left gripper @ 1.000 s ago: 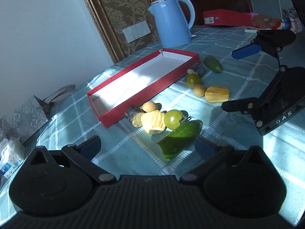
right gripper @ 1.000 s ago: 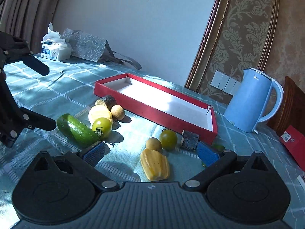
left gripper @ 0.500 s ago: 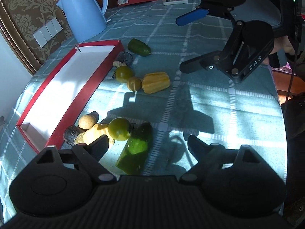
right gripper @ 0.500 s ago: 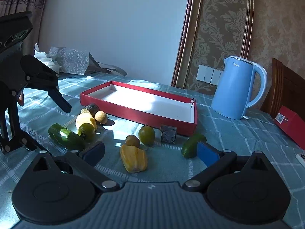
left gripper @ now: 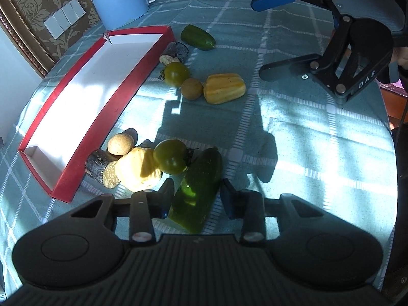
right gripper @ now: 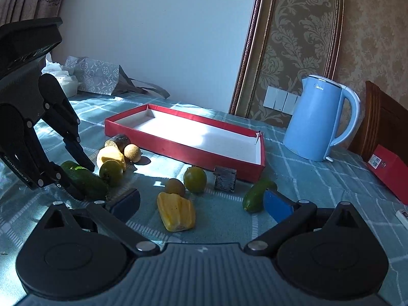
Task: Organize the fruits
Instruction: 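Close the left gripper on the cucumber while the right gripper grasps the yellow pepper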
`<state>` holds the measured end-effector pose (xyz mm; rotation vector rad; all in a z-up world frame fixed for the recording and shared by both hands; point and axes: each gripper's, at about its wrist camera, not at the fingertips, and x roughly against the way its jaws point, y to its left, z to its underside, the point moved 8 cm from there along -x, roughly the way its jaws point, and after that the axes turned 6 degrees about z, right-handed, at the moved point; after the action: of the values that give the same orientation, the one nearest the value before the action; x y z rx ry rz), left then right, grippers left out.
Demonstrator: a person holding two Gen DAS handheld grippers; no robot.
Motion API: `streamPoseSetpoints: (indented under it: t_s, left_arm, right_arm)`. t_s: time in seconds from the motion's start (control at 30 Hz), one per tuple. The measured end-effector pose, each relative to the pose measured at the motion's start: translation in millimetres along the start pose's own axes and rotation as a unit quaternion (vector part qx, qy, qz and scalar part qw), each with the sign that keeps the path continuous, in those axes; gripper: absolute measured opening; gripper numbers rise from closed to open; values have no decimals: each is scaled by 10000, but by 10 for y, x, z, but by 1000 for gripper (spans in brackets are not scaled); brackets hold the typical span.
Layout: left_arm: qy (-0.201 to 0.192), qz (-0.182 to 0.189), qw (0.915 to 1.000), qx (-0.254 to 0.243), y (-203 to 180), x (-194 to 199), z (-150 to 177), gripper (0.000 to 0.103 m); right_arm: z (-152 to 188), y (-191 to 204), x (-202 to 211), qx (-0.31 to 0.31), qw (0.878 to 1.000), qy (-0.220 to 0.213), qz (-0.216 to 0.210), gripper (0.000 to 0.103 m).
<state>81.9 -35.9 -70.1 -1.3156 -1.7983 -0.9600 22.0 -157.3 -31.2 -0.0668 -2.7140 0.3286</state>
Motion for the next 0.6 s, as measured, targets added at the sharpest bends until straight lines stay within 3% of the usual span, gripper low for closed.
streamPoseSetpoints:
  t_s: [0.1,0.23,0.43,0.53,0.6]
  left_arm:
    - [-36,-117,9999,-10,-21,20,6,34]
    - [-254,-346,9982,414,29,117,27,31]
    - [-549,-986,9865,1185,62,224,65,30]
    - [-874,-1136,9749,1703,86,323,52,30]
    - [-974,-1308,9668,1965,99,372,50,30]
  right_arm:
    - [-10,-32,4,17,10000,-13,22,103]
    - [12,-100,-40,12,9999,62,-137,103]
    - [52,-84,-198,20,9984,272,-502,103]
    - [76,-1,-314,186,9966,439,-677,86]
    - [112,56,-410,218,9941,631,-851,66]
